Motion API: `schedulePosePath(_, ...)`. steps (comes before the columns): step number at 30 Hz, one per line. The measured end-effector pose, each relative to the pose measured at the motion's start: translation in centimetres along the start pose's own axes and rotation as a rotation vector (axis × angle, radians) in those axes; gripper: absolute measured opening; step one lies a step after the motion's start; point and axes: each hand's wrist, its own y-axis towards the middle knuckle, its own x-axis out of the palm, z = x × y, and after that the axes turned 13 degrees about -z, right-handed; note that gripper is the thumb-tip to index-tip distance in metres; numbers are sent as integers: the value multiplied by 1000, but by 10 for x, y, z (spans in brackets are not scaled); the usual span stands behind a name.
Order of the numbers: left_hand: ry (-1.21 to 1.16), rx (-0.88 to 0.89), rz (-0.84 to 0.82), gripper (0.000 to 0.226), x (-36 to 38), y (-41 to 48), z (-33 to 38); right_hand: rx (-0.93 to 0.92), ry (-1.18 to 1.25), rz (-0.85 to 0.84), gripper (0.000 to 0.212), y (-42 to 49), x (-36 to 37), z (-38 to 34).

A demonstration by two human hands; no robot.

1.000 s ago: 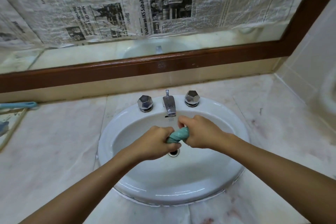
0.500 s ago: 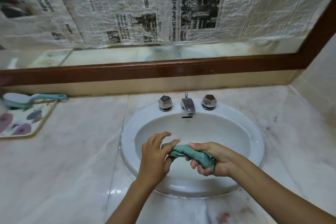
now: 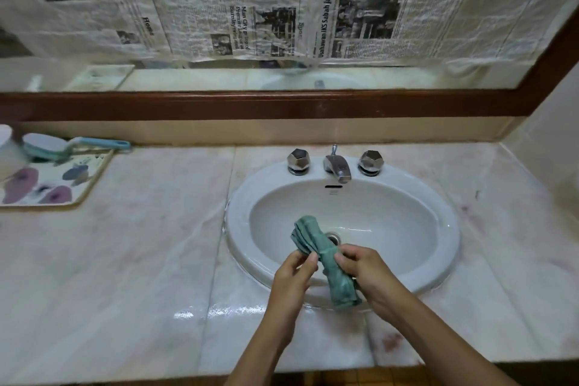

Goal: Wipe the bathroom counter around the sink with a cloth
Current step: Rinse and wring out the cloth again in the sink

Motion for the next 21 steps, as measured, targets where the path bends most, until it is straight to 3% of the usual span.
schedulePosePath(5, 74, 65, 140, 16, 14, -2, 5, 58, 105, -51, 10, -7, -1, 6)
schedulePosePath(10, 206, 68, 218, 6, 28, -4, 1, 49, 81, -53, 34, -7, -4, 13)
schedulePosePath(14, 259, 26, 259, 15, 27, -10, -8, 17, 189, -56, 16, -4, -5, 18)
schedulePosePath(18, -43, -70, 258, 26, 18, -23, -8, 87, 387, -124, 24, 0, -5, 25)
schedulePosePath(21, -343, -115, 207, 28, 15, -37, -8, 123, 399, -220, 35, 0, 3, 27)
